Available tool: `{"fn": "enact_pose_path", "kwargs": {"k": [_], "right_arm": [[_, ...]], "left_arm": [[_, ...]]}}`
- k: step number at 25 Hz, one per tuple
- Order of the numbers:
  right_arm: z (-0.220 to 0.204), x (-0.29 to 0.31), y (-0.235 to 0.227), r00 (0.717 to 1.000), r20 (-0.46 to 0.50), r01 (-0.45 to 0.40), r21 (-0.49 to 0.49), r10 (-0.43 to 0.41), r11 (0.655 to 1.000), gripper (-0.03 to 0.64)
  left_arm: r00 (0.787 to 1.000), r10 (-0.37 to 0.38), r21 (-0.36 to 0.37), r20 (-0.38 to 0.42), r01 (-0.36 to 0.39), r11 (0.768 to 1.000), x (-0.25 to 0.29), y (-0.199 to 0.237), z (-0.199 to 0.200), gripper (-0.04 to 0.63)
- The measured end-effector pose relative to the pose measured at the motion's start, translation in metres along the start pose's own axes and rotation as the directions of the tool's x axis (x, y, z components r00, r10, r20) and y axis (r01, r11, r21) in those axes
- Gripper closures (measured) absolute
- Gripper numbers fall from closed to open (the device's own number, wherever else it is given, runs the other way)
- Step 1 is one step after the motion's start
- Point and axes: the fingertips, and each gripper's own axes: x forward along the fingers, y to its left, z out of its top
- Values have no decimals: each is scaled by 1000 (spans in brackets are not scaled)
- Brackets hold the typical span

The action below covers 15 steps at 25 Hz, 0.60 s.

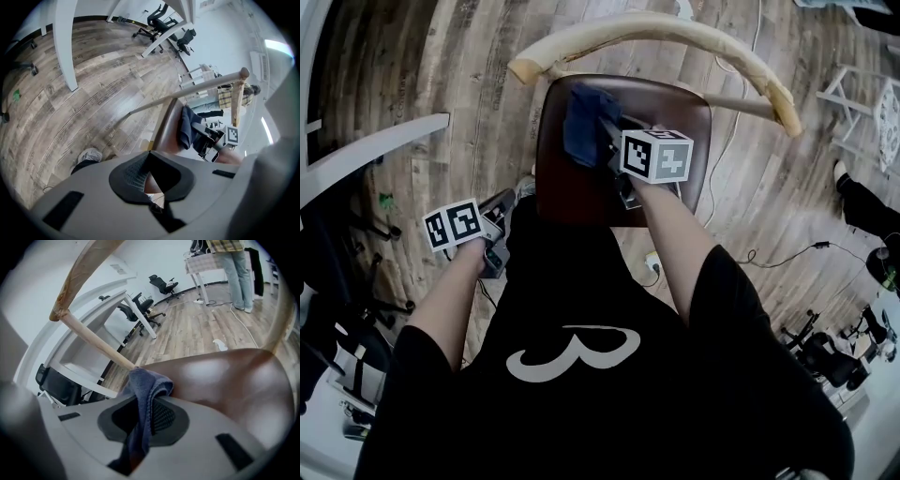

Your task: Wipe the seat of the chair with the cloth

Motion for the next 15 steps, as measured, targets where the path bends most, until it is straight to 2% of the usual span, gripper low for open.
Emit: {"fn": "enact_pose_path", "kwargs": {"k": [8, 15], "right_arm": [[4, -43, -66, 994, 11, 106, -63, -105, 992, 569], [-4, -88, -125, 976, 22, 216, -93, -215, 972, 569]], "left_arm": [[1000, -10, 7, 5, 10, 1000, 7, -11, -3, 581], [1000, 3, 13, 9, -3, 1000, 13, -16, -10, 581]]}}
